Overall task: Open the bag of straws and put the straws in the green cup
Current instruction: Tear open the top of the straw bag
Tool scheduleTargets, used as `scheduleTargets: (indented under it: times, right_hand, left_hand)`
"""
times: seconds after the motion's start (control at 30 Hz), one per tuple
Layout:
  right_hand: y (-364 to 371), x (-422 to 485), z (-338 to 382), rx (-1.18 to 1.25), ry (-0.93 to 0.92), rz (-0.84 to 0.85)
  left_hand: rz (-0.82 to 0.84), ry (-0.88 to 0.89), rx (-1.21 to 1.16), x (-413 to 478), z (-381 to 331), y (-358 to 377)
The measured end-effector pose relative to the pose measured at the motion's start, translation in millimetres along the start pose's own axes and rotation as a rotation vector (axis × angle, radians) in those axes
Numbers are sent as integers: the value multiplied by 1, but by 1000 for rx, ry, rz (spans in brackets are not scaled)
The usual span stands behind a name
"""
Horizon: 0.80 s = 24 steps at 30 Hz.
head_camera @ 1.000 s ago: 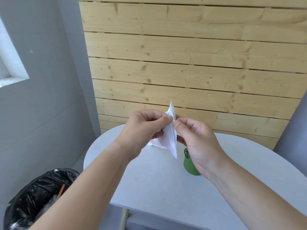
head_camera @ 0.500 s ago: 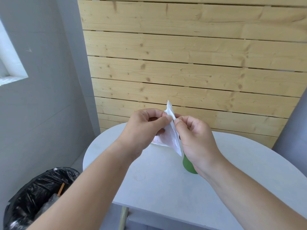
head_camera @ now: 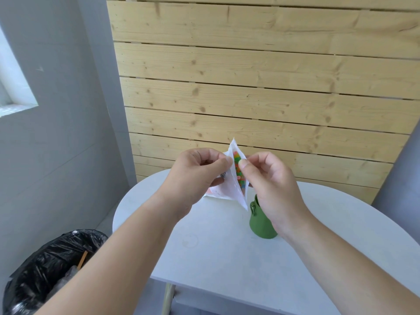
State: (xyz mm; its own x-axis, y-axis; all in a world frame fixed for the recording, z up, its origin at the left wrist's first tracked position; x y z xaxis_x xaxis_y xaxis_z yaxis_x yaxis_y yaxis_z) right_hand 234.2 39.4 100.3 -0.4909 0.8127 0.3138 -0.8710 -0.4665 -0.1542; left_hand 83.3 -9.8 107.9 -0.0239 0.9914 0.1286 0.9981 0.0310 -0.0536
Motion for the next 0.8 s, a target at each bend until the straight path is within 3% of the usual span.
scheduleTargets:
  times: [0.2, 0.5, 0.63, 0.8]
  right_hand:
    - [-7, -1, 12, -164, -84, -38]
    - [-10, 0, 5, -27, -30, -40]
    - [-19, 4, 1, 61, 17, -92]
    - [-24, 7, 0, 272, 24, -118]
  left_hand:
    - [-38, -19, 63, -1, 3, -2]
    - [-102, -8, -40, 0, 7, 3]
    - [-75, -253, -84, 0, 31, 1]
    - [147, -598, -236, -7, 69, 16]
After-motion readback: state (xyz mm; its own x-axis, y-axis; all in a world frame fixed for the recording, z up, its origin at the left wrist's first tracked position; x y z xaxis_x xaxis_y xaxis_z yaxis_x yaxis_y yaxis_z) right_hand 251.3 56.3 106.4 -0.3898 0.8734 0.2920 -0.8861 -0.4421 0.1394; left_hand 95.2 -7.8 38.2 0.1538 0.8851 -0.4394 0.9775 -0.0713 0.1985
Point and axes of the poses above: each hand's wrist, its own x-axis towards the middle knuckle, its own y-axis out of the palm, z = x × y, the point moved 7 cm from there along x, towards the middle knuckle, and after that the axes turned 14 degrees about z, right-handed, at the moved point
